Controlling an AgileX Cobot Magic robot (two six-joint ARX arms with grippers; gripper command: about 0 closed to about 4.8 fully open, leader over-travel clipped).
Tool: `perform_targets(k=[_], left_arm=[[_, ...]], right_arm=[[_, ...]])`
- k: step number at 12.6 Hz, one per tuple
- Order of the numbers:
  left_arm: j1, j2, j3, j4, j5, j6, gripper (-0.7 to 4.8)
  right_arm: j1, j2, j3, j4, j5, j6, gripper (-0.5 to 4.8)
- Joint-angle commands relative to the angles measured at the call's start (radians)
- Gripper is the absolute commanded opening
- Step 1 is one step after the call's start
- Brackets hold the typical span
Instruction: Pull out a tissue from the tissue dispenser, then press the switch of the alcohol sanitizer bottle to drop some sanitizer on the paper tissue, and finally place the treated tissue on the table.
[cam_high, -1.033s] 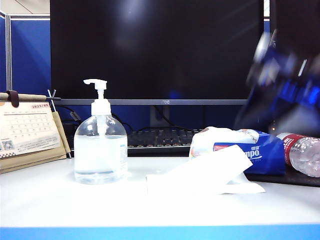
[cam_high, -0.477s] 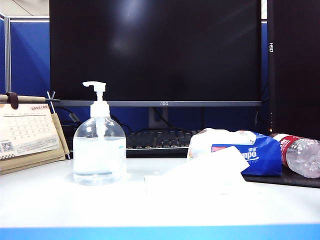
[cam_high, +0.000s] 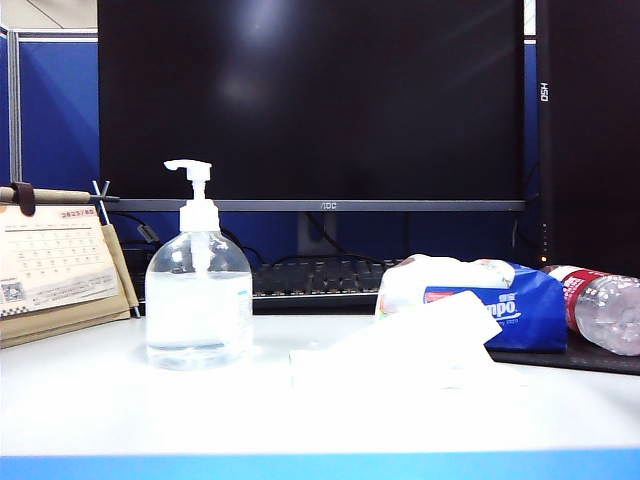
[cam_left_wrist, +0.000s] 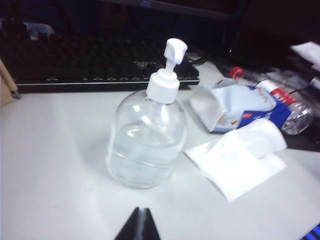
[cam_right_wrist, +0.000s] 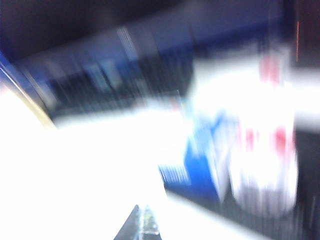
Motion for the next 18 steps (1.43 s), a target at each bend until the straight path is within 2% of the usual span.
perform_targets(k=[1,2,3,4,6,7,9,10,12,14,15,17,18], left_arm=[[0.001,0.023,-0.003,-0.015,-0.04,0.028,-0.06],[0.001,0.031,-0.003,-0.016,-0.056,0.029,-0.06],[0.001,0.063,-0.003,-0.024,-0.126,0.109,-0.06],[0.001,0.098,-0.003,-0.033,-0.236,0.128,-0.06],[0.001,0.105,-0.003,-0.032,-0.276,0.133,-0.06],[0.001,0.104,-0.003,-0.012,-0.237,0.14,-0.06],[0.001,0.105,-0.003,0.065,-0.141,0.167,-0.06],[0.001,0.105,-0.003,0.18,-0.136,0.17,-0.06],[0.002,0.105,-0.003,0.305,-0.146,0.181,-0.06],[0.002,0.105,-0.003,0.415,-0.146,0.188,-0.06],[0.001,0.104,-0.003,0.425,-0.192,0.187,-0.05],[0.001,0.104,-0.003,0.36,-0.33,0.084,0.26],[0.001,0.103,-0.003,0.327,-0.374,0.084,0.26]], right_arm=[[0.0,0.003,-0.124,0.143,0.055,-0.029,-0.06],[-0.002,0.001,-0.124,0.158,0.053,-0.064,-0.06],[-0.002,0.0,-0.124,0.176,0.107,-0.226,-0.05],[-0.004,0.0,-0.125,0.159,0.246,-0.333,-0.05],[-0.008,0.001,-0.125,0.149,0.378,-0.421,-0.05],[-0.007,0.001,-0.125,0.158,0.357,-0.374,-0.05],[-0.006,0.0,-0.125,0.22,0.167,-0.29,-0.05],[-0.006,0.0,-0.125,0.346,0.074,-0.232,-0.05],[-0.007,0.0,-0.125,0.536,0.081,-0.225,-0.05],[-0.007,0.0,-0.123,0.657,0.119,-0.257,-0.05],[-0.007,0.0,-0.123,0.645,0.124,-0.274,-0.05],[-0.001,-0.002,-0.123,0.578,0.122,-0.261,-0.04],[0.001,-0.003,-0.123,0.545,0.117,-0.263,-0.04]])
